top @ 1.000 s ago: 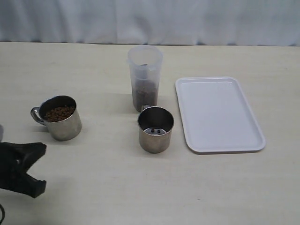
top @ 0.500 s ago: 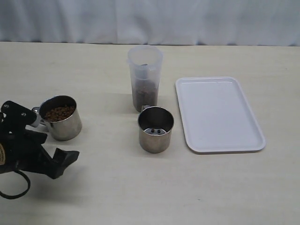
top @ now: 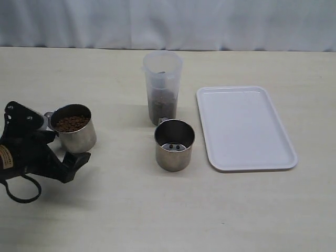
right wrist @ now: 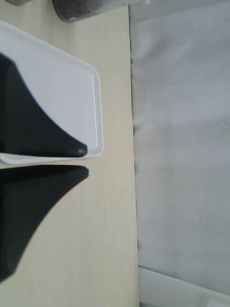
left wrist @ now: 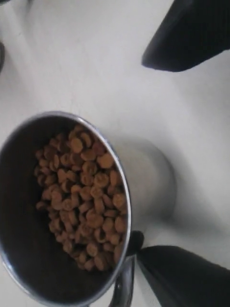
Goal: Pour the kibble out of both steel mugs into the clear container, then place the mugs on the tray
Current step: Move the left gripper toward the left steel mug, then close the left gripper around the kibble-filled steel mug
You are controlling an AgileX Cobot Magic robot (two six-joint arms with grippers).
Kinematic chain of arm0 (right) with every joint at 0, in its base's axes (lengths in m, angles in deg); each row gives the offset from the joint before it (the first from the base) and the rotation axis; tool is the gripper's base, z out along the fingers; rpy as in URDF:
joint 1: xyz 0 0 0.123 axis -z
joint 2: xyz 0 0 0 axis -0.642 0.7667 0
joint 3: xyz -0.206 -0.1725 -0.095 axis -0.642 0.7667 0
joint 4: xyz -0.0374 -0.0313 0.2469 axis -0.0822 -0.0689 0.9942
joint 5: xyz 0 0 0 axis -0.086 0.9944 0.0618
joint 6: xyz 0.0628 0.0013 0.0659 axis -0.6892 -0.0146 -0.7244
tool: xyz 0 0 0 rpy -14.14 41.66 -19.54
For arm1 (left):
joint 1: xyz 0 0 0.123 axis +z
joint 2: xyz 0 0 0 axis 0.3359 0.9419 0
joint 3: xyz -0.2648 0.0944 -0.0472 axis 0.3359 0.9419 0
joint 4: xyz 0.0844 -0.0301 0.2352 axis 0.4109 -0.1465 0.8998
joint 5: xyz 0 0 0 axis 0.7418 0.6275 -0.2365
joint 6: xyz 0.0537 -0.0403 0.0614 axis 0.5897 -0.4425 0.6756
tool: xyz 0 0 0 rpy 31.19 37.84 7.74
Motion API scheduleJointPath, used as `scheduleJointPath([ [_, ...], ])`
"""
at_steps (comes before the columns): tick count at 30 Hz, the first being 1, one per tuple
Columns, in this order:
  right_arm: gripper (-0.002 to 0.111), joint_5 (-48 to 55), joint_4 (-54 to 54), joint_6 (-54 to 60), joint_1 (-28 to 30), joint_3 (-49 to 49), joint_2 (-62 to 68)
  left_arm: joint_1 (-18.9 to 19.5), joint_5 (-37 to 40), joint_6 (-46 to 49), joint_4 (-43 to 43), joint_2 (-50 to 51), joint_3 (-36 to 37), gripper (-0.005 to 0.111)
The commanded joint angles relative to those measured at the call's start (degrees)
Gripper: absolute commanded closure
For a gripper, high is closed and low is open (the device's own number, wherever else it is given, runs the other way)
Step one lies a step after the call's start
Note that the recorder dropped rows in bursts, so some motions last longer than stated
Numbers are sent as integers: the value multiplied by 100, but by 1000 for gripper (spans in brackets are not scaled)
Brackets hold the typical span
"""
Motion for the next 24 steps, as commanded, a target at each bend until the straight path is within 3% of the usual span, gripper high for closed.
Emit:
scheduleJointPath([
  [1, 104, -18, 29, 50, 24, 13, -18, 8, -456, 483, -54, 469, -284, 19],
  [10, 104, -18, 29, 50, 24, 13, -18, 8, -984, 1059, -17, 886, -640, 19],
  [24, 104, -18, 29, 50, 24, 13, -18, 8, -1236, 1058, 615, 1372, -1145, 19],
])
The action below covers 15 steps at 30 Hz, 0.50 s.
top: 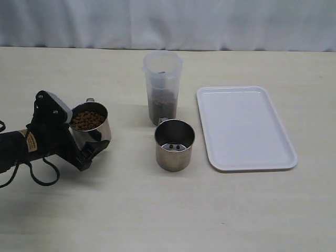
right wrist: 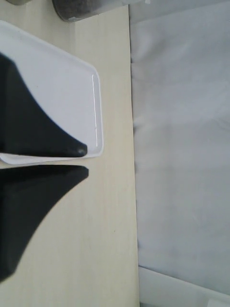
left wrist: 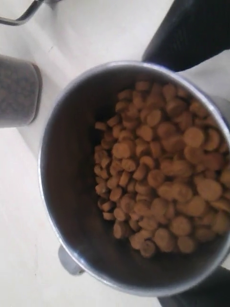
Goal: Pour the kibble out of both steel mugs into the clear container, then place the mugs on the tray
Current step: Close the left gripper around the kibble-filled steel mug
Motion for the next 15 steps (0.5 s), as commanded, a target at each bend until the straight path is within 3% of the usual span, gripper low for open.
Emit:
scheduleJointPath([
  [1, 104, -18, 29, 50, 24, 13, -18, 8, -169, 34, 82, 199, -173, 19],
  [15, 104, -18, 29, 50, 24, 13, -18, 8, -627, 45, 82, 381, -307, 19],
])
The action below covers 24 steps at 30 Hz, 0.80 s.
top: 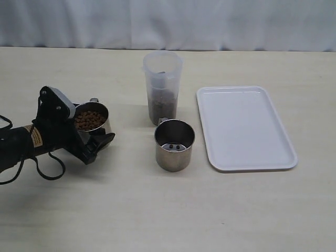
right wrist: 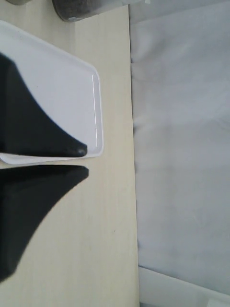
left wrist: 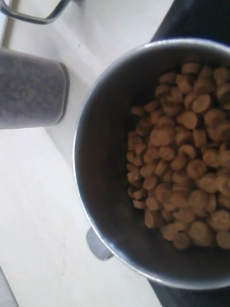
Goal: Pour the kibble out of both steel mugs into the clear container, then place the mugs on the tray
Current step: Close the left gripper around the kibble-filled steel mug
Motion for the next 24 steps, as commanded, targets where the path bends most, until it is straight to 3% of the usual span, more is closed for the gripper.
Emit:
scheduleJointPath([
  [1, 104, -18, 29, 50, 24, 13, -18, 8, -165, 33, -16, 134, -54, 19],
  [10, 104, -18, 29, 50, 24, 13, -18, 8, -131, 70, -16, 381, -210, 22],
  [13, 104, -18, 40, 50, 26, 13, -18, 8, -131, 111, -66, 381, -210, 45],
  [18, 104, -18, 40, 50, 26, 13, -18, 8, -154, 111, -78, 335, -199, 107],
  [24, 104, -18, 40, 50, 26, 13, -18, 8, 24, 107, -246, -609, 33, 107],
])
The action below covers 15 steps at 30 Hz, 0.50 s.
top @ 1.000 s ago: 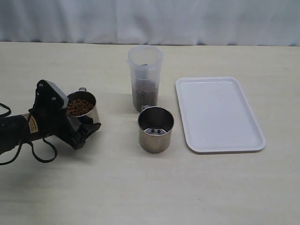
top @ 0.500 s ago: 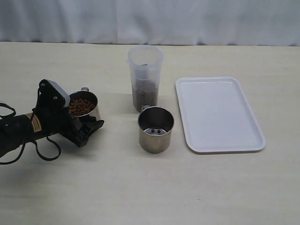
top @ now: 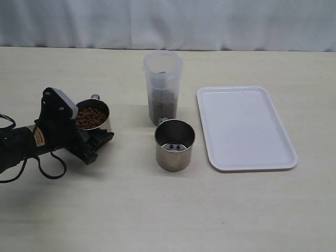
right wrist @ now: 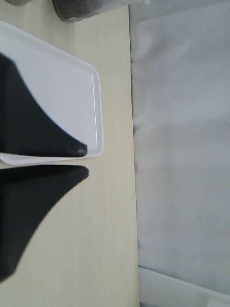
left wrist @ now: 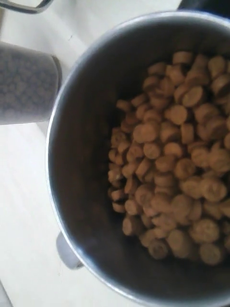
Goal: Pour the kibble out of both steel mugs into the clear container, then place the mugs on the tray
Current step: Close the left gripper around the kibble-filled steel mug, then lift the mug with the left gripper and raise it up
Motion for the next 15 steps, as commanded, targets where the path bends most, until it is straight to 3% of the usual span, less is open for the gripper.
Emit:
scheduleJointPath([
  [1, 104, -18, 32, 50, 26, 13, -18, 8, 60, -24, -404, -875, 213, 107],
  [7, 104, -18, 32, 42, 26, 13, -18, -4, 1851, -106, -1822, -2285, 334, 107],
  [15, 104, -18, 32, 42, 26, 13, -18, -203, 2708, -114, -2317, -3591, 334, 107],
])
